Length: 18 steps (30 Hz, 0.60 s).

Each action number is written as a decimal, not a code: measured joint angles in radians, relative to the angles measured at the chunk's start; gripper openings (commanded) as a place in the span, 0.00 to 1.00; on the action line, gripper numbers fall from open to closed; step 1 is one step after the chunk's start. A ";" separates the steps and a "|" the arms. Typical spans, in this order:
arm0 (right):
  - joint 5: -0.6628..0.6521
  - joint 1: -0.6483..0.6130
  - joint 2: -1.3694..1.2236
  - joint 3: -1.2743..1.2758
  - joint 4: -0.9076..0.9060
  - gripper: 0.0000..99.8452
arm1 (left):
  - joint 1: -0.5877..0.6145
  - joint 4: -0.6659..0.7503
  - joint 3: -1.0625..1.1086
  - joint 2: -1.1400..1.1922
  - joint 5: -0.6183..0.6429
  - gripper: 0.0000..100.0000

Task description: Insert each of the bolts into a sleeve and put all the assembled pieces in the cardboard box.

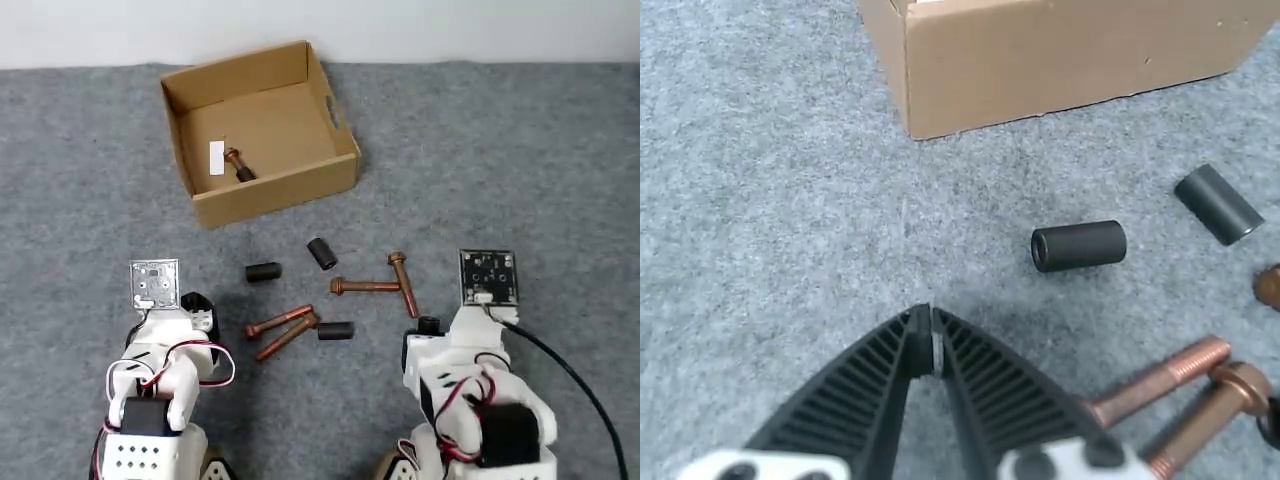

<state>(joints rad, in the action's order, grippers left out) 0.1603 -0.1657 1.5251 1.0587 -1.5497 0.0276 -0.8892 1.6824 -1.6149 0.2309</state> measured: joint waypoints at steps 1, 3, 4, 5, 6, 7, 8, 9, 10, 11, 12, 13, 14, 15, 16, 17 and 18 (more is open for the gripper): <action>-0.002 -0.003 0.017 0.008 0.002 0.01 | 0.000 -0.023 -0.018 0.000 0.000 0.01; -0.003 -0.003 0.052 0.015 0.002 0.01 | -0.008 -0.077 -0.077 0.000 0.000 0.01; -0.003 0.002 0.075 0.021 0.002 0.01 | -0.020 -0.104 -0.117 0.000 0.000 0.01; -0.005 0.005 0.094 0.023 0.002 0.01 | -0.038 -0.133 -0.158 0.000 0.000 0.01; -0.005 0.006 0.110 0.028 0.009 0.01 | -0.063 -0.163 -0.199 0.000 0.000 0.01; -0.005 0.006 0.127 0.032 0.014 0.01 | -0.092 -0.189 -0.238 0.000 0.000 0.01; -0.005 0.003 0.143 0.038 0.017 0.01 | -0.124 -0.210 -0.273 0.000 0.000 0.01; -0.005 0.003 0.155 0.038 0.017 0.01 | -0.153 -0.227 -0.304 0.000 0.000 0.01; -0.005 0.003 0.169 0.041 0.017 0.01 | -0.184 -0.238 -0.330 0.000 -0.002 0.01; -0.005 0.003 0.183 0.041 0.017 0.01 | -0.210 -0.241 -0.348 0.000 -0.003 0.01; -0.005 0.003 0.193 0.041 0.017 0.01 | -0.232 -0.241 -0.361 0.000 -0.003 0.01; -0.005 0.003 0.206 0.041 0.017 0.01 | -0.247 -0.241 -0.370 0.000 -0.003 0.01; -0.005 0.003 0.219 0.041 0.017 0.01 | -0.262 -0.241 -0.377 0.005 -0.003 0.01; -0.005 0.003 0.232 0.046 0.017 0.01 | -0.275 -0.241 -0.387 0.026 -0.003 0.01; -0.011 0.003 0.244 0.054 0.017 0.01 | -0.284 -0.241 -0.397 0.052 -0.003 0.01; -0.021 0.003 0.253 0.060 0.018 0.01 | -0.290 -0.241 -0.413 0.087 -0.003 0.01; -0.029 0.005 0.267 0.060 0.018 0.01 | -0.295 -0.241 -0.434 0.132 -0.003 0.01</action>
<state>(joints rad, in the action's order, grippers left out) 0.1312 -0.1611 1.7921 1.1185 -1.5313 -0.2670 -1.1301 1.2482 -1.4830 0.2279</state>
